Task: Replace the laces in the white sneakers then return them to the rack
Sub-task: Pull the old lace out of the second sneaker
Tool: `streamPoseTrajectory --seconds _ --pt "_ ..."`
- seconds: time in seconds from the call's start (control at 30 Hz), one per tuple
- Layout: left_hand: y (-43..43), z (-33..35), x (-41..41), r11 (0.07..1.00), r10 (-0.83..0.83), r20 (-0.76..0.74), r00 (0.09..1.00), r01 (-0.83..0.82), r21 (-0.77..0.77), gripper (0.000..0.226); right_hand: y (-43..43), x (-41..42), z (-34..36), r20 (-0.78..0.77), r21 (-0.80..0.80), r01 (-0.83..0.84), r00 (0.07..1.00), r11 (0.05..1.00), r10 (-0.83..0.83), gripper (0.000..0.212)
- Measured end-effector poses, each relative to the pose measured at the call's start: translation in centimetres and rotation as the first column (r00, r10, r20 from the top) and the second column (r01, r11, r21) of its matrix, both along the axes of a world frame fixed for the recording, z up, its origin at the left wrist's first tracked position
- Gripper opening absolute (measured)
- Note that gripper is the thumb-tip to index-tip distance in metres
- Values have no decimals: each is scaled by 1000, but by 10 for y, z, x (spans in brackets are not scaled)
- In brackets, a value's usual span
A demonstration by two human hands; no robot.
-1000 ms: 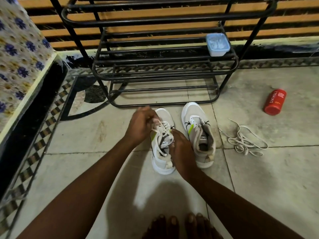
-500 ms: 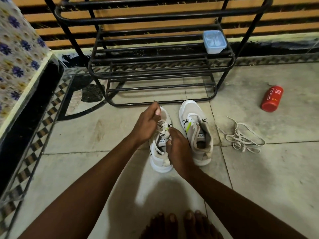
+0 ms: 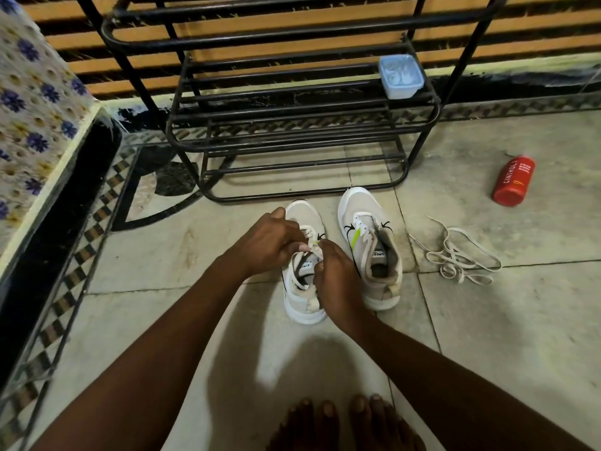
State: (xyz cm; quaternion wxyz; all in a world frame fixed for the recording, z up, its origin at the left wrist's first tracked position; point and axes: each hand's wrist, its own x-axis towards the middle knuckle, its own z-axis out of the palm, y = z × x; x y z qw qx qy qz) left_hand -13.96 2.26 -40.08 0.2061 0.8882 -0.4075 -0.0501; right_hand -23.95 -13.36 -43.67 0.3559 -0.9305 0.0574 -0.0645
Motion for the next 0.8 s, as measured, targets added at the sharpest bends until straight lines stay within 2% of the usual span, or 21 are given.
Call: streamPoseTrajectory --seconds 0.07,0.13,0.23,0.33,0.37,0.43,0.47,0.57,0.67,0.73,0.8 --pt "1 0 0 998 25 -10 1000 -26 -56 22 0 2 2 0 -16 4 1000 1000 -4 38" --pt "3 -2 3 984 129 43 991 -123 -126 9 0 2 3 11 -14 14 1000 1000 -14 37" --pt "5 -8 -5 909 360 43 932 -340 -243 16 2 1 3 33 -7 28 999 1000 -28 38" --pt "4 -18 -23 832 499 -16 866 -484 -270 22 5 3 4 46 9 29 999 1000 -30 39" --pt "6 -21 -25 767 575 -60 816 -563 -306 23 4 4 4 44 22 35 998 999 -36 38" --pt "24 -21 -19 575 709 -220 670 -730 -370 29 -1 4 1 34 61 62 997 996 -64 34" --pt "35 -20 -14 538 727 -275 629 -771 -341 31 -3 3 0 35 84 74 996 994 -77 34" --pt "60 -24 -14 582 732 -326 599 -798 -158 15 -4 2 -1 55 86 48 997 995 -53 36" --pt "53 -27 -29 605 687 -418 595 -787 -126 12 0 5 1 111 55 5 994 998 -11 53" --pt "48 -29 -39 668 623 -428 655 -730 -145 19 -1 7 3 175 17 -67 983 998 63 60" --pt "44 -27 -47 787 474 -379 795 -576 -221 41 -4 11 5 190 -46 -139 971 989 145 57"
